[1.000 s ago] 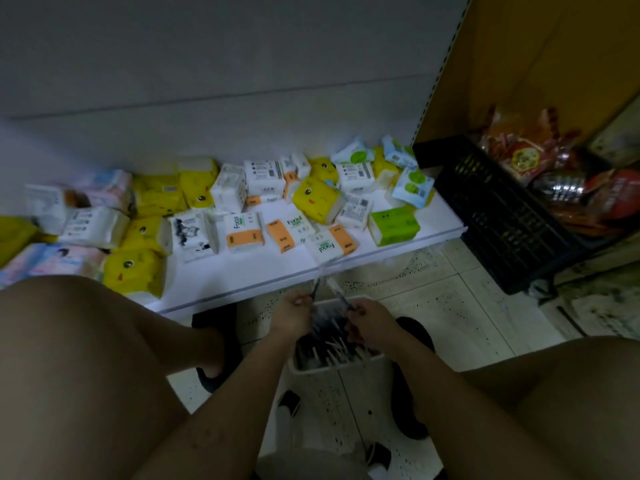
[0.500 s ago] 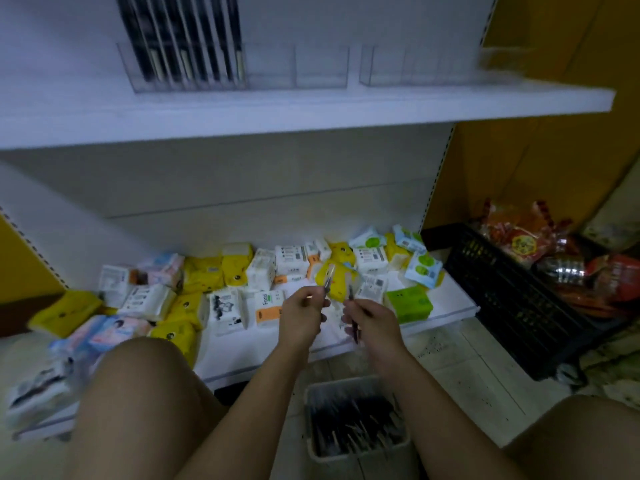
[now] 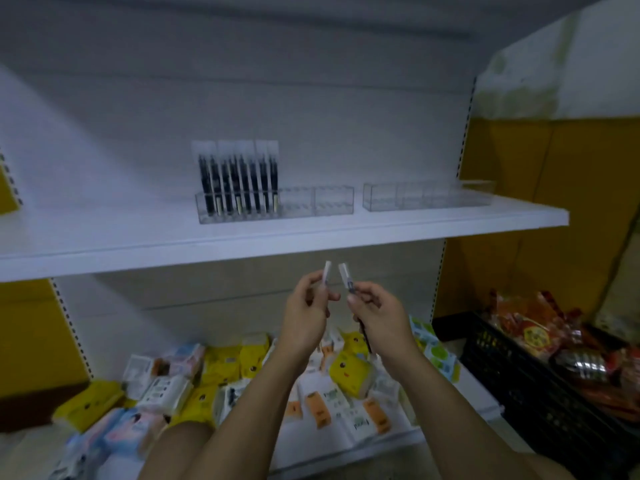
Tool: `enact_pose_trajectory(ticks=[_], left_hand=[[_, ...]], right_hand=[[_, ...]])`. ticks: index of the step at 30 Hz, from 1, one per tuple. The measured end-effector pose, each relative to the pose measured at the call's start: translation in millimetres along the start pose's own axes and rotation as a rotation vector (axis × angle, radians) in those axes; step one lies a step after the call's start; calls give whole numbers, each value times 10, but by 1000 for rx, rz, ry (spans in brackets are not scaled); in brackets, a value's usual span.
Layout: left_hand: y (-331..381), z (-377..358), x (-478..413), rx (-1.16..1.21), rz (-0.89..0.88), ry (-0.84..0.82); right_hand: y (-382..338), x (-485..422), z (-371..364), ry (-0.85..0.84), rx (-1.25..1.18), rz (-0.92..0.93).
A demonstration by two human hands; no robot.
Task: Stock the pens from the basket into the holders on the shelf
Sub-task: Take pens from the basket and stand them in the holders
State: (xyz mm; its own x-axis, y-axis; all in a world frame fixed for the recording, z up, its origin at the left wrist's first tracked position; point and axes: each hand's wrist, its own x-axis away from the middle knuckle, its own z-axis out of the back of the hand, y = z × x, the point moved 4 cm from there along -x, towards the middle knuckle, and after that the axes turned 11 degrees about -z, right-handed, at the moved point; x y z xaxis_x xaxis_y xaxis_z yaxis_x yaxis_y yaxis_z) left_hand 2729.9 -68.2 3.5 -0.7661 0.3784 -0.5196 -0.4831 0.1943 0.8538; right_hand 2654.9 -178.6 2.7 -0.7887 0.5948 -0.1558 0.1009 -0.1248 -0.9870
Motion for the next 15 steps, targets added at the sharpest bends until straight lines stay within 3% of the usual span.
enact_pose_trajectory(ticks=[15], left_hand=[[1091,392,-968,-96,-183,-27]], right_hand=[[-1240,-547,-315,-1,15,239]])
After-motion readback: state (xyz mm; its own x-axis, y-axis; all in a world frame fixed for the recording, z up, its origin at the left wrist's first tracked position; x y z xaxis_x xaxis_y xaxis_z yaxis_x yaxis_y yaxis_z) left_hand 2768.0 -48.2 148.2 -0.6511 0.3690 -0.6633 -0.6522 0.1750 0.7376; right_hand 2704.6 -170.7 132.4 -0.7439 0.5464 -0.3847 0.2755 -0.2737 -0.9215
